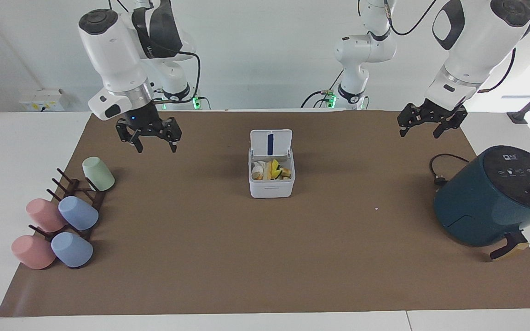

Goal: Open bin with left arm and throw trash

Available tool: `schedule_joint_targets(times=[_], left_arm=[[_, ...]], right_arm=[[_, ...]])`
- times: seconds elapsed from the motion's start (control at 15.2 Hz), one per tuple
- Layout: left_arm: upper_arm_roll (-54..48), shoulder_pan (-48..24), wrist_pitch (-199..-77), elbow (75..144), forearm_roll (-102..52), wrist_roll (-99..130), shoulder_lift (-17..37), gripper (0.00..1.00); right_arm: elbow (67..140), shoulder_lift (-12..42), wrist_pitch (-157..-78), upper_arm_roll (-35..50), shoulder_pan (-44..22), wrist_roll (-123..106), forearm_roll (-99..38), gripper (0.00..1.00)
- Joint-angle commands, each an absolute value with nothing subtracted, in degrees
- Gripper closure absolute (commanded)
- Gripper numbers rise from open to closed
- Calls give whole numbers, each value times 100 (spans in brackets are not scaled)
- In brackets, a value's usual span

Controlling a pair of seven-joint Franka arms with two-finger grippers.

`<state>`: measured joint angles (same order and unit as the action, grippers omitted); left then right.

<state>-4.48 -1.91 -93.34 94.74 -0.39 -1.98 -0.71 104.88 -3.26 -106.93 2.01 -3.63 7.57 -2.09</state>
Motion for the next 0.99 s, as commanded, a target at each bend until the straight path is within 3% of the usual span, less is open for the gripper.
schedule_joint_targets(times=[0.0,0.46,0.92], left_arm=[[-422,-237,-9272,9606,-44,-123,-220,0],[-422,-220,-9290,9606,-44,-114,-220,0],[-422,-229,-9290,9606,-44,-114,-211,0]], right_arm=[[10258,-404,-10162,-79,-457,414,-158,0],[9818,-492,-8957,-228,-167,317,8,0],[9879,-554,-8939,-211,0,-88,132,0]])
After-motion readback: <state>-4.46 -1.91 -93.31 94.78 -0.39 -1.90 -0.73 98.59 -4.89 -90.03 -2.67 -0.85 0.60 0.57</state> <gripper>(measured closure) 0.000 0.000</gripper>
